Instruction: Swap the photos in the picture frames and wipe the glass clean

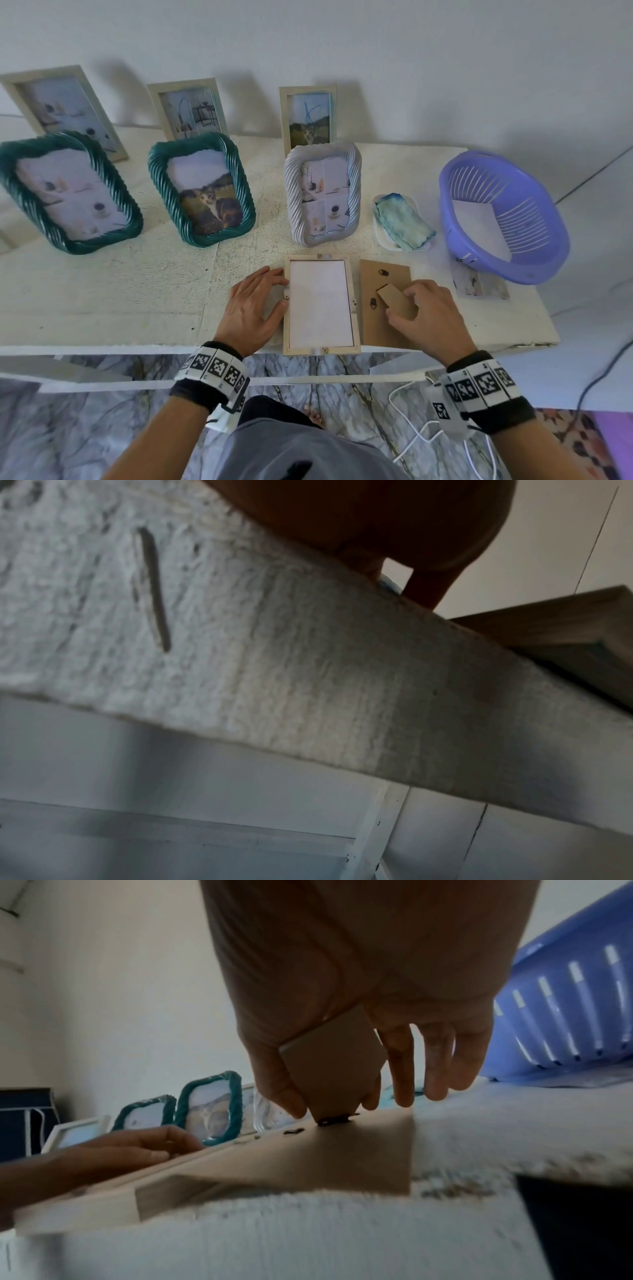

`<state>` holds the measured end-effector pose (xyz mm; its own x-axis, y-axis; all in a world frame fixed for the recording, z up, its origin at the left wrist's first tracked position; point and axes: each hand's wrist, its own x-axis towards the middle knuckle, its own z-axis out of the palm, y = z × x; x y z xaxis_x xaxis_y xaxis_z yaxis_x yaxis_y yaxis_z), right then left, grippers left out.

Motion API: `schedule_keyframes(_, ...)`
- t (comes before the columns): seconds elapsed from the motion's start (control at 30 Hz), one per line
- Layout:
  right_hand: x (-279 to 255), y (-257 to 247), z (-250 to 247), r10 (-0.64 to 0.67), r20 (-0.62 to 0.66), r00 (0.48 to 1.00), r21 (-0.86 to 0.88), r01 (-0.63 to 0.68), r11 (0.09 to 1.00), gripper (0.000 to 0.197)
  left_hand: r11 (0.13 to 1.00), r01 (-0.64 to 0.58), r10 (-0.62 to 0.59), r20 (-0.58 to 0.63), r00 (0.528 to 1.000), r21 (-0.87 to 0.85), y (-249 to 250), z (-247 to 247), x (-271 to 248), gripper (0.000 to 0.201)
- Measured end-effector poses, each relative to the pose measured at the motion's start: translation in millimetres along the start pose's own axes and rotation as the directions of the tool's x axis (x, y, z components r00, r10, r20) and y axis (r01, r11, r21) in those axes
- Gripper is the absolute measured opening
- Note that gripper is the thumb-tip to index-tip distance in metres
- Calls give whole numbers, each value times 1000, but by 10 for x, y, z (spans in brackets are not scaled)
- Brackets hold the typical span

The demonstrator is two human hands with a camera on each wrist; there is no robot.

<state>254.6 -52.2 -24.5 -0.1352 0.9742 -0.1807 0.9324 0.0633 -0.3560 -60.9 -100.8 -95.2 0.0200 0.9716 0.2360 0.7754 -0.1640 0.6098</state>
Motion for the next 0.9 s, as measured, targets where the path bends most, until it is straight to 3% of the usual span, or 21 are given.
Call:
schedule_keyframes(0.3, -48, -31, 176, 5, -59, 998, -110, -12, 994, 52, 1000, 11, -11, -2, 1000, -17, -15, 17, 10, 35)
schedule_keyframes(0.4, -95, -217, 168, -79, -78, 994, -97, 71, 993, 58, 1000, 9, -10, -7, 1000, -20, -21, 17, 8, 35)
schedule_keyframes(0.5, -161, -512, 223, -199, 48, 979, 6, 199, 980, 75, 1000, 5, -5, -1, 1000, -17, -17, 13, 8, 36)
schedule_keyframes(0.6, -140, -746, 378, -296, 182, 938, -3, 302, 953, 95, 1000, -4, 4, -3, 1000, -12, -15, 7, 11, 36)
schedule_keyframes(0.7, -70, -872, 496, -274, 276, 921, -87, 308, 948, 107, 1000, -7, 7, -9, 1000, -16, -8, 5, 7, 37)
schedule_keyframes(0.9, 64, -952, 540, -234, 292, 927, -179, 294, 939, 123, 1000, -4, 3, -22, 1000, -25, -19, 2, 8, 36)
